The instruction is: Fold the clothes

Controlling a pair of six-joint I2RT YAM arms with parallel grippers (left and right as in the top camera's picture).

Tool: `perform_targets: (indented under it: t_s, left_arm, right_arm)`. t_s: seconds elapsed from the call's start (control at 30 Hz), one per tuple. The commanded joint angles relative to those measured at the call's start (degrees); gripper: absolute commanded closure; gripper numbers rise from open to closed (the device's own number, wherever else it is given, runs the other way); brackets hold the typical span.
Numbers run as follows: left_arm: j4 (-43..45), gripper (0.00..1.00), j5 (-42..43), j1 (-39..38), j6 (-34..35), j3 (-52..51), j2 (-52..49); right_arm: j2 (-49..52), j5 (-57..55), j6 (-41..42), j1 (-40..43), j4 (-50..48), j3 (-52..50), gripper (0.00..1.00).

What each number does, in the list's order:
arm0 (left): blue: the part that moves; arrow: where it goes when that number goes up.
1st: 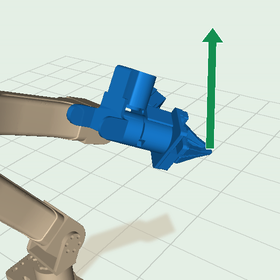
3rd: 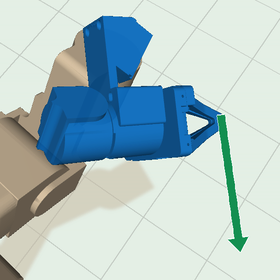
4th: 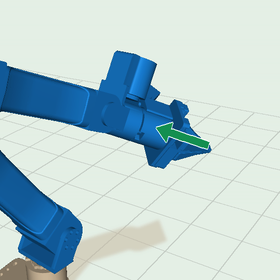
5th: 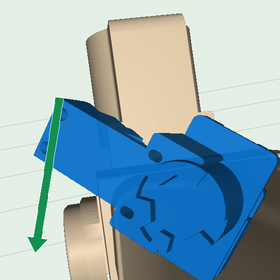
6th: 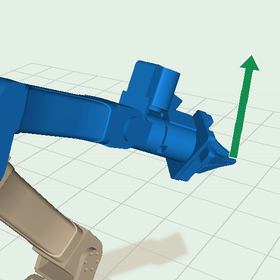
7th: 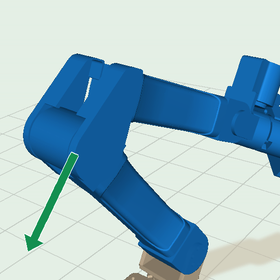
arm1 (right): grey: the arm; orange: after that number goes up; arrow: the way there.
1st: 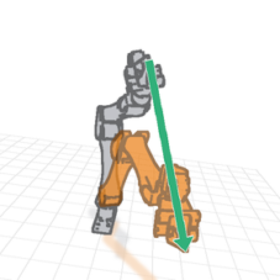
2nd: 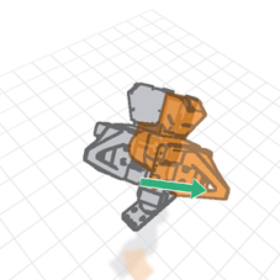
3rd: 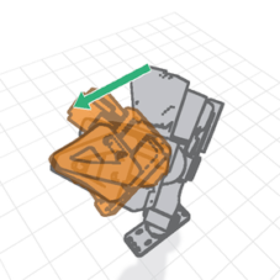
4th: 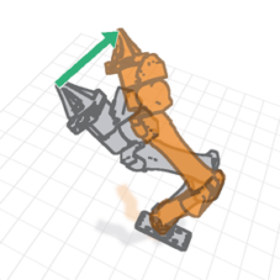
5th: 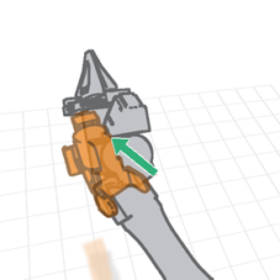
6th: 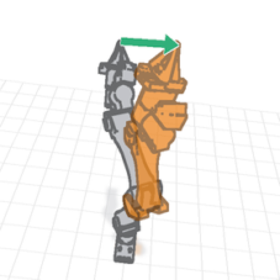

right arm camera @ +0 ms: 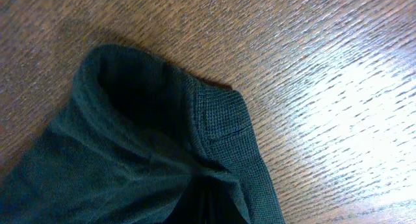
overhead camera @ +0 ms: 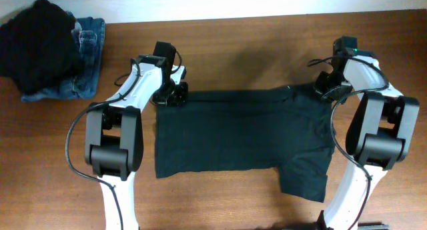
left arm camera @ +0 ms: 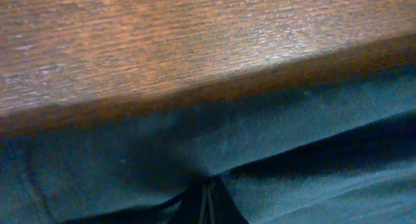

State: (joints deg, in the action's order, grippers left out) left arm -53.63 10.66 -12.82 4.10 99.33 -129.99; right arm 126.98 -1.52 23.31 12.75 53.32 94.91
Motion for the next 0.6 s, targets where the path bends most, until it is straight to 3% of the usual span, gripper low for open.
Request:
perform_targets:
  t_s: [0.0,0.3,0.57]
  left_arm:
    - [-1.5,0.98,-7.5,0.9,-1.1,1.8,-4.3]
    - [-11.6,0.98,-7.5,0.9,-1.1,12.6,-4.3]
    - [-27.5,0.93,-7.5,0.9,-1.1,25.9,-4.3]
  right_arm:
    - [3.9,-5.0,-0.5,2.0,1.1,2.3,0.96]
    - [3.9,-5.4,-2.1,2.0,12.7,16.1,0.96]
    - [3.9,-4.9,-2.1,1.9,27.2,31.1,0.96]
